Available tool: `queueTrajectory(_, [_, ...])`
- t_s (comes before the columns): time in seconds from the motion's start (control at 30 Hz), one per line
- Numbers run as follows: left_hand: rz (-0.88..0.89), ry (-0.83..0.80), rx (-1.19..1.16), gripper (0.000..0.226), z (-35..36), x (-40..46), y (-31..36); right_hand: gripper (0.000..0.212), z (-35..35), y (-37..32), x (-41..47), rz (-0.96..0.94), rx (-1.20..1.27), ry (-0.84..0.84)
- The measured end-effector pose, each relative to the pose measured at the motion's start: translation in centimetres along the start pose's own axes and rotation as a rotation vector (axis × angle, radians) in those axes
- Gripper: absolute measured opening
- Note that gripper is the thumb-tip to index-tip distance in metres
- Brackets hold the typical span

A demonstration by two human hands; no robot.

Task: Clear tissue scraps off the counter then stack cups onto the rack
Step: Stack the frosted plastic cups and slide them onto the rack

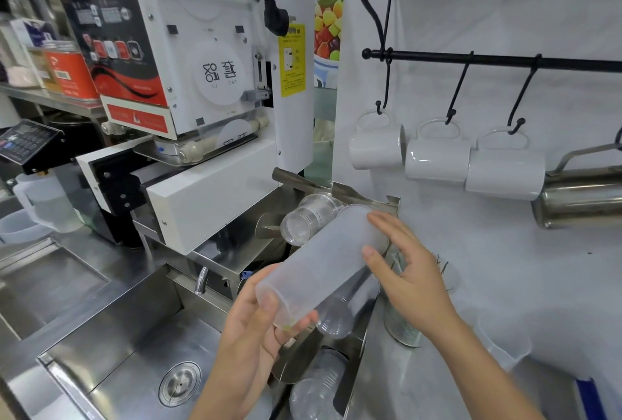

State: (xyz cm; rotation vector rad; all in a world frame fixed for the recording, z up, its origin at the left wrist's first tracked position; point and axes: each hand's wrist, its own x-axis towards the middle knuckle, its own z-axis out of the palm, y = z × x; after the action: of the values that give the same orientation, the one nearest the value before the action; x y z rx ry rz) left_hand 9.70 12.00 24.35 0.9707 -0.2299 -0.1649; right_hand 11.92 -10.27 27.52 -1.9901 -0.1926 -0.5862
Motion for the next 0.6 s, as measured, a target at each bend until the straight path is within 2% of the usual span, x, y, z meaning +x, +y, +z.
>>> queueTrajectory(0.33, [0.027, 0.022, 0.025, 0.079, -0.14, 0.31, 0.33, 0.042, 0.06, 0.24, 0.16, -0.005, -0.028, 0.001])
queueTrajectory(0.47, [0.034, 0.013, 0.022, 0.067, -0.01, 0.43, 0.36, 0.041, 0.11, 0.29, 0.32, 0.01, -0.035, -0.005])
queueTrajectory(0.6, [0.03, 0.037, 0.009, 0.082, 0.13, 0.5, 0.43, 0.041, 0.26, 0.26, 0.48, 0.013, -0.047, -0.011])
